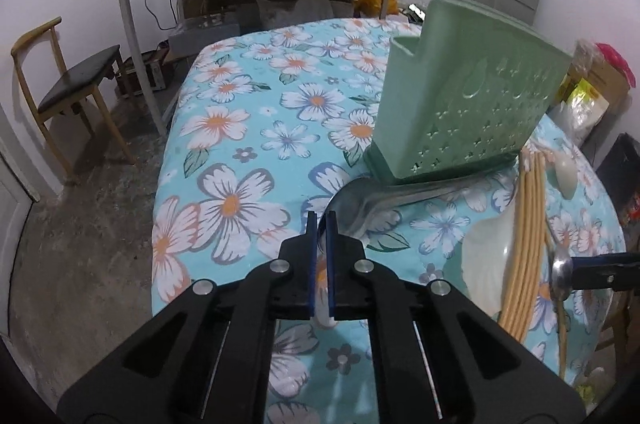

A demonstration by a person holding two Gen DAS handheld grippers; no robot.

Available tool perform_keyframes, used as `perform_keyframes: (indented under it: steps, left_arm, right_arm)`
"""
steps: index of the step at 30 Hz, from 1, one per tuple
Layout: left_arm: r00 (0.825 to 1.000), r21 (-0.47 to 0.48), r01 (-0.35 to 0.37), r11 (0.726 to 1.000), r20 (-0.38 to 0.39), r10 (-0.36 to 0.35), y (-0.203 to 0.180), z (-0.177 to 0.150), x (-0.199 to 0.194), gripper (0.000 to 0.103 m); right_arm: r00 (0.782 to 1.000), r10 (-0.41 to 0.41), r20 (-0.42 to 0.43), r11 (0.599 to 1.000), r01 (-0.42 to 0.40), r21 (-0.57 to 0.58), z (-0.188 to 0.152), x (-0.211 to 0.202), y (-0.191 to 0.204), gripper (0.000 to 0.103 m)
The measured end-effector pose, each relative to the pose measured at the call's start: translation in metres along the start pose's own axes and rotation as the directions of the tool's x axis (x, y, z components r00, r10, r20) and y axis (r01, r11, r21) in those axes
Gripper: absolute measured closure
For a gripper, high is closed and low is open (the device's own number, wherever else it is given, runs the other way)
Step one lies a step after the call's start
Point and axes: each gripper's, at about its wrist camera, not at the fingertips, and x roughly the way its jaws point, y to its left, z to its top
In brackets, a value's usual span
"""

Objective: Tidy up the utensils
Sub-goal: 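Lift both held spoons up toward the green utensil holder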

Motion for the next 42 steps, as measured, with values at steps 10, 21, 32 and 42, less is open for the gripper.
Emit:
perform_keyframes:
  steps: [10,21,32,42]
  left_arm:
    - [0.998,-0.046,0.015,0.999,0.055,-0.012,0.005,-0.003,-0.023,0.102]
    - [0.992,-0.057,0.02,0.998,0.123,-0.013,0.004,-0.001,-0.052,0.102]
    - [0.993,-0.069,0.023,0.997,0.121,-0.014,0.0,-0.008,-0.057,0.102]
    - [0.993,-0.075,0.025,0.997,0.117,-0.016,0.001,-0.008,-0.055,0.102]
  right_arm:
    - [0.998,0.044,0.041,0.997,-0.047,0.054,-0.007,-0.011,-0.002,0.098]
    - [0.976,0.205,0.079,0.959,-0.216,0.182,-0.018,-0.038,-0.026,0.1]
    - [0.995,0.098,0.033,0.981,-0.102,0.167,-0.03,-0.025,-0.014,0.064]
    - [0.993,0.112,0.044,0.991,-0.115,0.068,-0.023,-0.019,0.015,0.064]
